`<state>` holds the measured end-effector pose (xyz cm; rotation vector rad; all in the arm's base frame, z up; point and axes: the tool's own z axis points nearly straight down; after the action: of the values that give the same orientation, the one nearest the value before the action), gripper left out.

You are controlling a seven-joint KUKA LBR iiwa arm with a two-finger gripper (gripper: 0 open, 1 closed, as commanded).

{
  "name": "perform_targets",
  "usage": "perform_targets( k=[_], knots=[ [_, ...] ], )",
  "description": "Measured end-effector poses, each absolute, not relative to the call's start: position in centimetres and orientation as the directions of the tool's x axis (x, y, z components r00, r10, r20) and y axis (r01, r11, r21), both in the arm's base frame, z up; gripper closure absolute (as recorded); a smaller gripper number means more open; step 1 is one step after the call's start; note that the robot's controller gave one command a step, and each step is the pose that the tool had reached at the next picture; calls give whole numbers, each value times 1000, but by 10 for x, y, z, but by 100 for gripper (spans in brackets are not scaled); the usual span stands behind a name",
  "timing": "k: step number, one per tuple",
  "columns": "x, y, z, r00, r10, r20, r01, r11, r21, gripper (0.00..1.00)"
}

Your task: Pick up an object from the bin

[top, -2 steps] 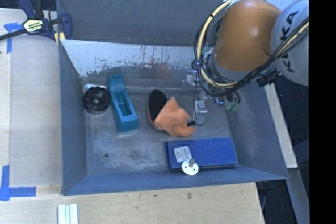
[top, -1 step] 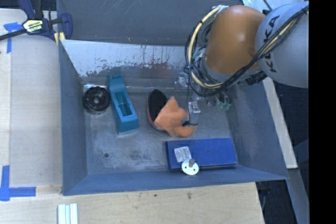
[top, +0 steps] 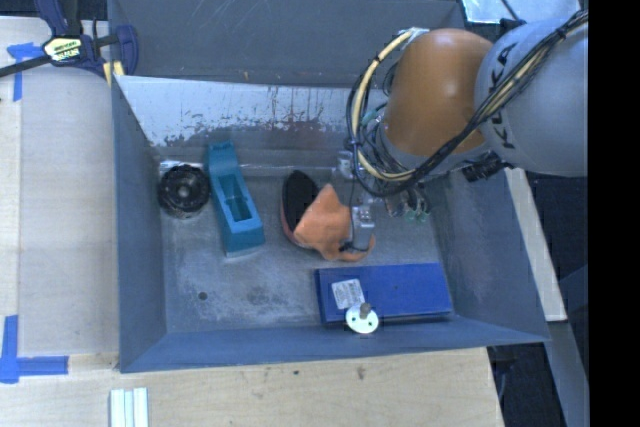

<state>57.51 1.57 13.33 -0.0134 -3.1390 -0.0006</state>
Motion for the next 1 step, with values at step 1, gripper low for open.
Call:
perform_targets(
  k=[1],
  knots=[
    [600,12,77,-1000,2,-3,2,1000,0,100]
  ],
)
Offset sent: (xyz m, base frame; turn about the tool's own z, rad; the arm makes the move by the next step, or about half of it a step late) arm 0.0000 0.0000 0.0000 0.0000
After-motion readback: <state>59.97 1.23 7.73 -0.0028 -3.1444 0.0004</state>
